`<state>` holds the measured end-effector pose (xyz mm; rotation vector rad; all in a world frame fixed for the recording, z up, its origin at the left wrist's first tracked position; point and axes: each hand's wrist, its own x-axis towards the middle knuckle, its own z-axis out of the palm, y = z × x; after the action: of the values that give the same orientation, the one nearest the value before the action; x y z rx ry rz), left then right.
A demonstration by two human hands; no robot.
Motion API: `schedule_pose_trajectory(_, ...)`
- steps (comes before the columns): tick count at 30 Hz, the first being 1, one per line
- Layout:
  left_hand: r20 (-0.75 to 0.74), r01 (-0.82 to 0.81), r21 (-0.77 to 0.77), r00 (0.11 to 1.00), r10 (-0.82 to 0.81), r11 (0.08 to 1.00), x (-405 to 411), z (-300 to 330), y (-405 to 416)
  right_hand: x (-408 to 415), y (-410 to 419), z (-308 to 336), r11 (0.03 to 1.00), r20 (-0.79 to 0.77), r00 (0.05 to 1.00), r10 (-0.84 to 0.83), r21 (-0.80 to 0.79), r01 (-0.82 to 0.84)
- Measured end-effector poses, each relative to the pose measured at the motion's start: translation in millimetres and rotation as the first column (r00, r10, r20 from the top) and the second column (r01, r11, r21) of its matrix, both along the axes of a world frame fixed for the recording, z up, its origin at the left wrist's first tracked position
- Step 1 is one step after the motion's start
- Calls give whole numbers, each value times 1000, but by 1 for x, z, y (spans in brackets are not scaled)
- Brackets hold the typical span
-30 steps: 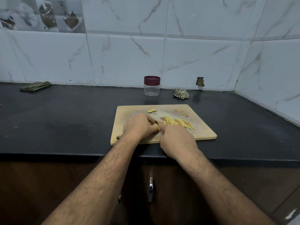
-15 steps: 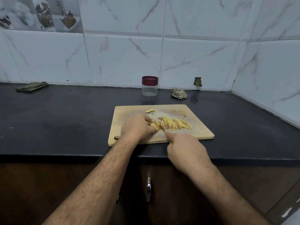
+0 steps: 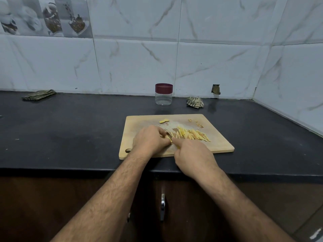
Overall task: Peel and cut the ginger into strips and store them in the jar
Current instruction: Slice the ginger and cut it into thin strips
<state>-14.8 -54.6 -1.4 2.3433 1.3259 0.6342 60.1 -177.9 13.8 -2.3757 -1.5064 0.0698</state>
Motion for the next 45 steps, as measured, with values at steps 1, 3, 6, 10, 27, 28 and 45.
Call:
schedule_pose_trajectory(1, -2, 3, 2, 1000, -3, 1000, 0, 0, 0, 0, 1, 1, 1000, 6, 1000, 3, -6, -3)
schedule_pose_trajectory(3, -8, 8, -3, 1000, -8, 1000, -1, 1, 1, -1, 2, 2, 1000, 26, 1000, 13, -23, -12)
schedule_pose_trajectory(6, -7, 14, -20, 1000, -15, 1000, 0, 3, 3, -2, 3, 5, 999, 72, 997, 27, -44, -24)
schedule_pose_trajectory(10, -15, 13, -30, 1000, -14, 999, 2, 1, 6, -6, -7, 2, 997, 99, 994, 40, -66, -33)
schedule_pose_trajectory(27, -25, 7, 9, 1000, -7, 1000, 4, 0, 5, -4, -31, 1, 1000, 15, 1000, -19, -14, 19)
schedule_pose_trajectory(28, -23, 4, 16, 1000, -4, 1000, 4, -1, 5, -4, -30, 1, 1000, 6, 1000, -19, -4, 19)
schedule_pose_trajectory(45, 3, -2, 14, 1000, 2, 1000, 4, -4, 8, 1, 4, 5, 1000, -40, 999, 26, -16, -27)
